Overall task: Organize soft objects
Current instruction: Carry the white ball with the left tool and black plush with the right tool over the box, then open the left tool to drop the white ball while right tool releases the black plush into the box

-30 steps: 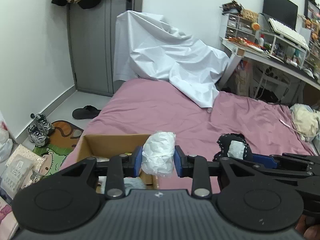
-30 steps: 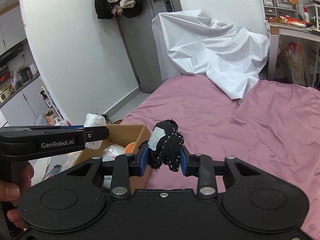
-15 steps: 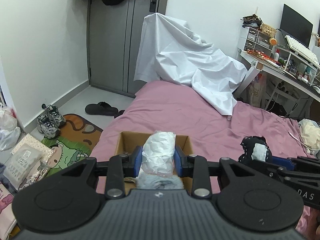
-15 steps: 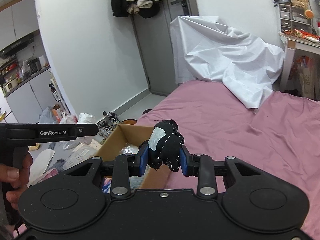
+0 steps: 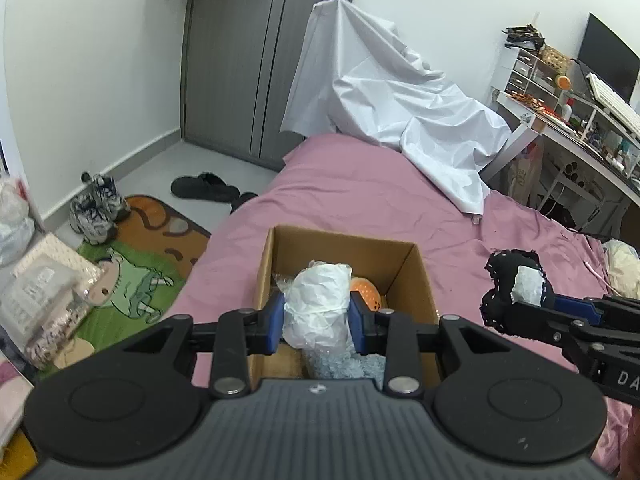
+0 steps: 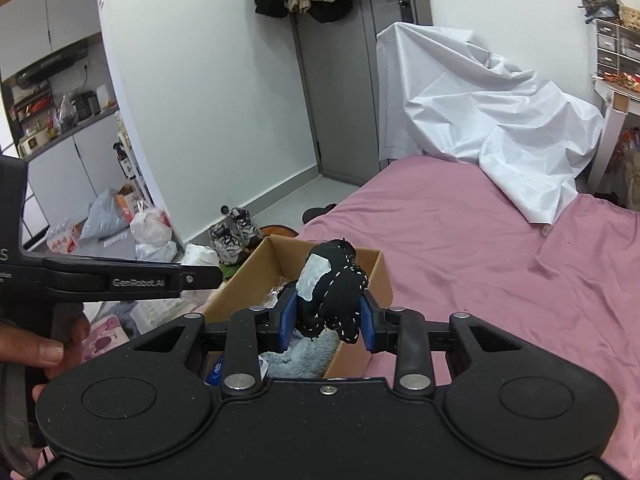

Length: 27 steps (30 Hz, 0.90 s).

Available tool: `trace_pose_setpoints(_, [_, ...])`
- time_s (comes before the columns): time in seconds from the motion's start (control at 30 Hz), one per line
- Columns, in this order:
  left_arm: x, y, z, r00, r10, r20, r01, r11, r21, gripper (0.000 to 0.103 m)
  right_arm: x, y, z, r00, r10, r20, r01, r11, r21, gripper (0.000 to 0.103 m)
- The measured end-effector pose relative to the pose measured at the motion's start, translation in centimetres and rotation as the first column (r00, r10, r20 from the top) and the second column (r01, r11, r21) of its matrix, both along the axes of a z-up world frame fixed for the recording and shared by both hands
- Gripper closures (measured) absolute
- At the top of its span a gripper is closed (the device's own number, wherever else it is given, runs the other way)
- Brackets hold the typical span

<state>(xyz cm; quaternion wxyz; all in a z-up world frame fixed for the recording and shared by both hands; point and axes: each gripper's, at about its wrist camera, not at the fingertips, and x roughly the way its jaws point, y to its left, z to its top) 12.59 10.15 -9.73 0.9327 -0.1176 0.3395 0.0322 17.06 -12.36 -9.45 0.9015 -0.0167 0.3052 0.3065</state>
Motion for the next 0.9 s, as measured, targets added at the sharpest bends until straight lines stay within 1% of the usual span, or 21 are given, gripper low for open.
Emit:
trace_pose_setpoints(0.17, [0.7, 0.6, -1.6, 1.000, 0.022, -0.016, -0.023, 0.999, -0.033, 0.071, 0.4, 1.0, -0.1, 1.000, 0.011, 0.000, -0.011, 1.000, -0.024, 0.071])
trace_pose_setpoints(0.23, [1.0, 0.9, -2.0, 0.999, 0.028, -0.020, -0.029, 0.998, -0.050, 0.067, 0.7, 1.3, 0.0, 1.000, 0.015, 0.001, -0.015, 0.999, -0.029, 0.071])
trace_pose_setpoints(0.3, [1.3, 1.3, -2.3, 0.999, 0.034, -0.025, -0.036, 0.996, -0.086, 0.065, 1.0, 1.6, -0.1, 1.000, 0.017, 0.002, -0.017, 0.999, -0.037, 0.071])
trace_pose_setpoints(0.37, [1.4, 1.5, -2.4, 0.999, 0.039, -0.025, -0.042, 0.994, -0.106, 0.057, 1.4, 1.9, -0.2, 1.000, 0.018, -0.002, -0.018, 0.999, -0.041, 0.071])
trace_pose_setpoints(0.47, [1.3, 1.7, -2.4, 0.999, 0.052, -0.010, -0.053, 0.994, -0.095, 0.053, 1.9, 2.3, -0.4, 1.000, 0.019, -0.006, -0.019, 0.999, -0.046, 0.071])
trace_pose_setpoints(0.73, [0.9, 2.3, -2.4, 0.997, 0.082, -0.009, -0.082, 0.991, -0.110, 0.052, 3.5, 3.6, -0.5, 1.000, 0.019, -0.006, -0.019, 0.997, -0.073, 0.070])
trace_pose_setpoints(0.77, [0.9, 2.3, -2.4, 0.996, 0.085, -0.009, -0.086, 0.990, -0.113, 0.051, 3.8, 3.8, -0.4, 1.000, 0.018, -0.005, -0.019, 0.997, -0.074, 0.068])
trace_pose_setpoints(0.8, [0.9, 2.4, -2.4, 0.996, 0.089, -0.009, -0.089, 0.990, -0.113, 0.051, 4.0, 3.9, -0.4, 1.000, 0.019, -0.003, -0.019, 0.997, -0.073, 0.063])
trace_pose_setpoints(0.87, [0.9, 2.6, -2.4, 0.995, 0.097, -0.011, -0.098, 0.989, -0.111, 0.051, 4.3, 4.1, -0.3, 1.000, 0.015, 0.006, -0.014, 0.997, -0.073, 0.058])
trace_pose_setpoints(0.9, [0.9, 2.7, -2.3, 0.995, 0.101, -0.011, -0.101, 0.989, -0.110, 0.051, 4.4, 4.1, -0.3, 1.000, 0.010, 0.009, -0.009, 0.997, -0.075, 0.056])
